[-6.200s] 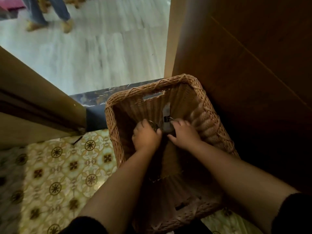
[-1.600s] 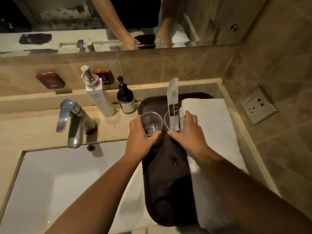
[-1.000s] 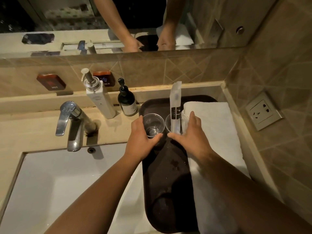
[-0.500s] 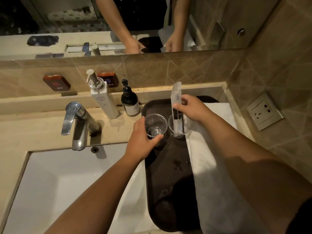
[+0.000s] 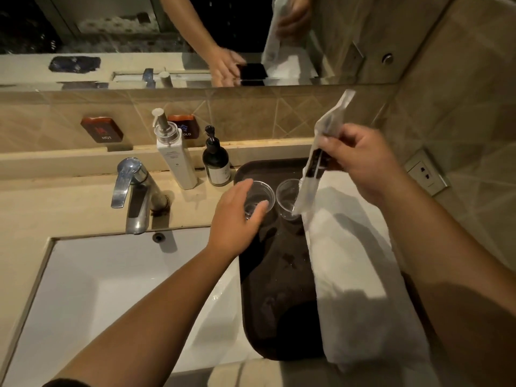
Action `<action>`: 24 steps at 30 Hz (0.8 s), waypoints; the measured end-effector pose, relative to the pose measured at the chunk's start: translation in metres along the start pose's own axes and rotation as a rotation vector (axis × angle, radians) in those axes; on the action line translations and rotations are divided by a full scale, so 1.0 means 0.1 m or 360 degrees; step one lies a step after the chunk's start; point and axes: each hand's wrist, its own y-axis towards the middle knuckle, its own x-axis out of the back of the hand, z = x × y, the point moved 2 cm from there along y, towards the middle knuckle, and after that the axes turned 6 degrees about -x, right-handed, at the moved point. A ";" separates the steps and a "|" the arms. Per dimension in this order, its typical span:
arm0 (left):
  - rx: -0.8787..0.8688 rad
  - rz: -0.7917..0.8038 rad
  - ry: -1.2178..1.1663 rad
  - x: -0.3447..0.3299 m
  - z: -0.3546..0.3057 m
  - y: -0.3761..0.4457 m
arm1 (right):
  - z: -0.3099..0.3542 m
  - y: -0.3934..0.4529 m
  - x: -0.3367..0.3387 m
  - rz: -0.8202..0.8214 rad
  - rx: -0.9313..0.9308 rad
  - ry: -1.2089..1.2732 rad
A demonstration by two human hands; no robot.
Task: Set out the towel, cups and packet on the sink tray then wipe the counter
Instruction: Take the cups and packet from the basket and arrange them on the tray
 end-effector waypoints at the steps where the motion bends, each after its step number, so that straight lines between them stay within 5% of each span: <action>1: -0.0071 -0.0002 -0.0072 0.03 -0.14 -0.12 | -0.06 -0.13 -0.05 0.0023 -0.0058 -0.0034; 7: 0.0166 0.0544 -0.0250 -0.22 -0.42 -1.09 | -0.89 -0.73 -0.55 0.0113 -0.0585 -0.0224; 12: 0.0392 0.0710 -0.0148 -0.40 -0.17 -1.42 | -1.43 -0.84 -0.79 0.0157 -0.0774 -0.0422; 18: 0.0462 0.0725 0.0106 -0.51 -0.01 -1.47 | -1.70 -0.83 -0.95 0.0256 -0.0882 -0.0501; 24: 0.0417 0.0656 0.0265 -0.62 -0.02 -1.39 | -1.85 -0.76 -0.98 0.0075 -0.0665 -0.1026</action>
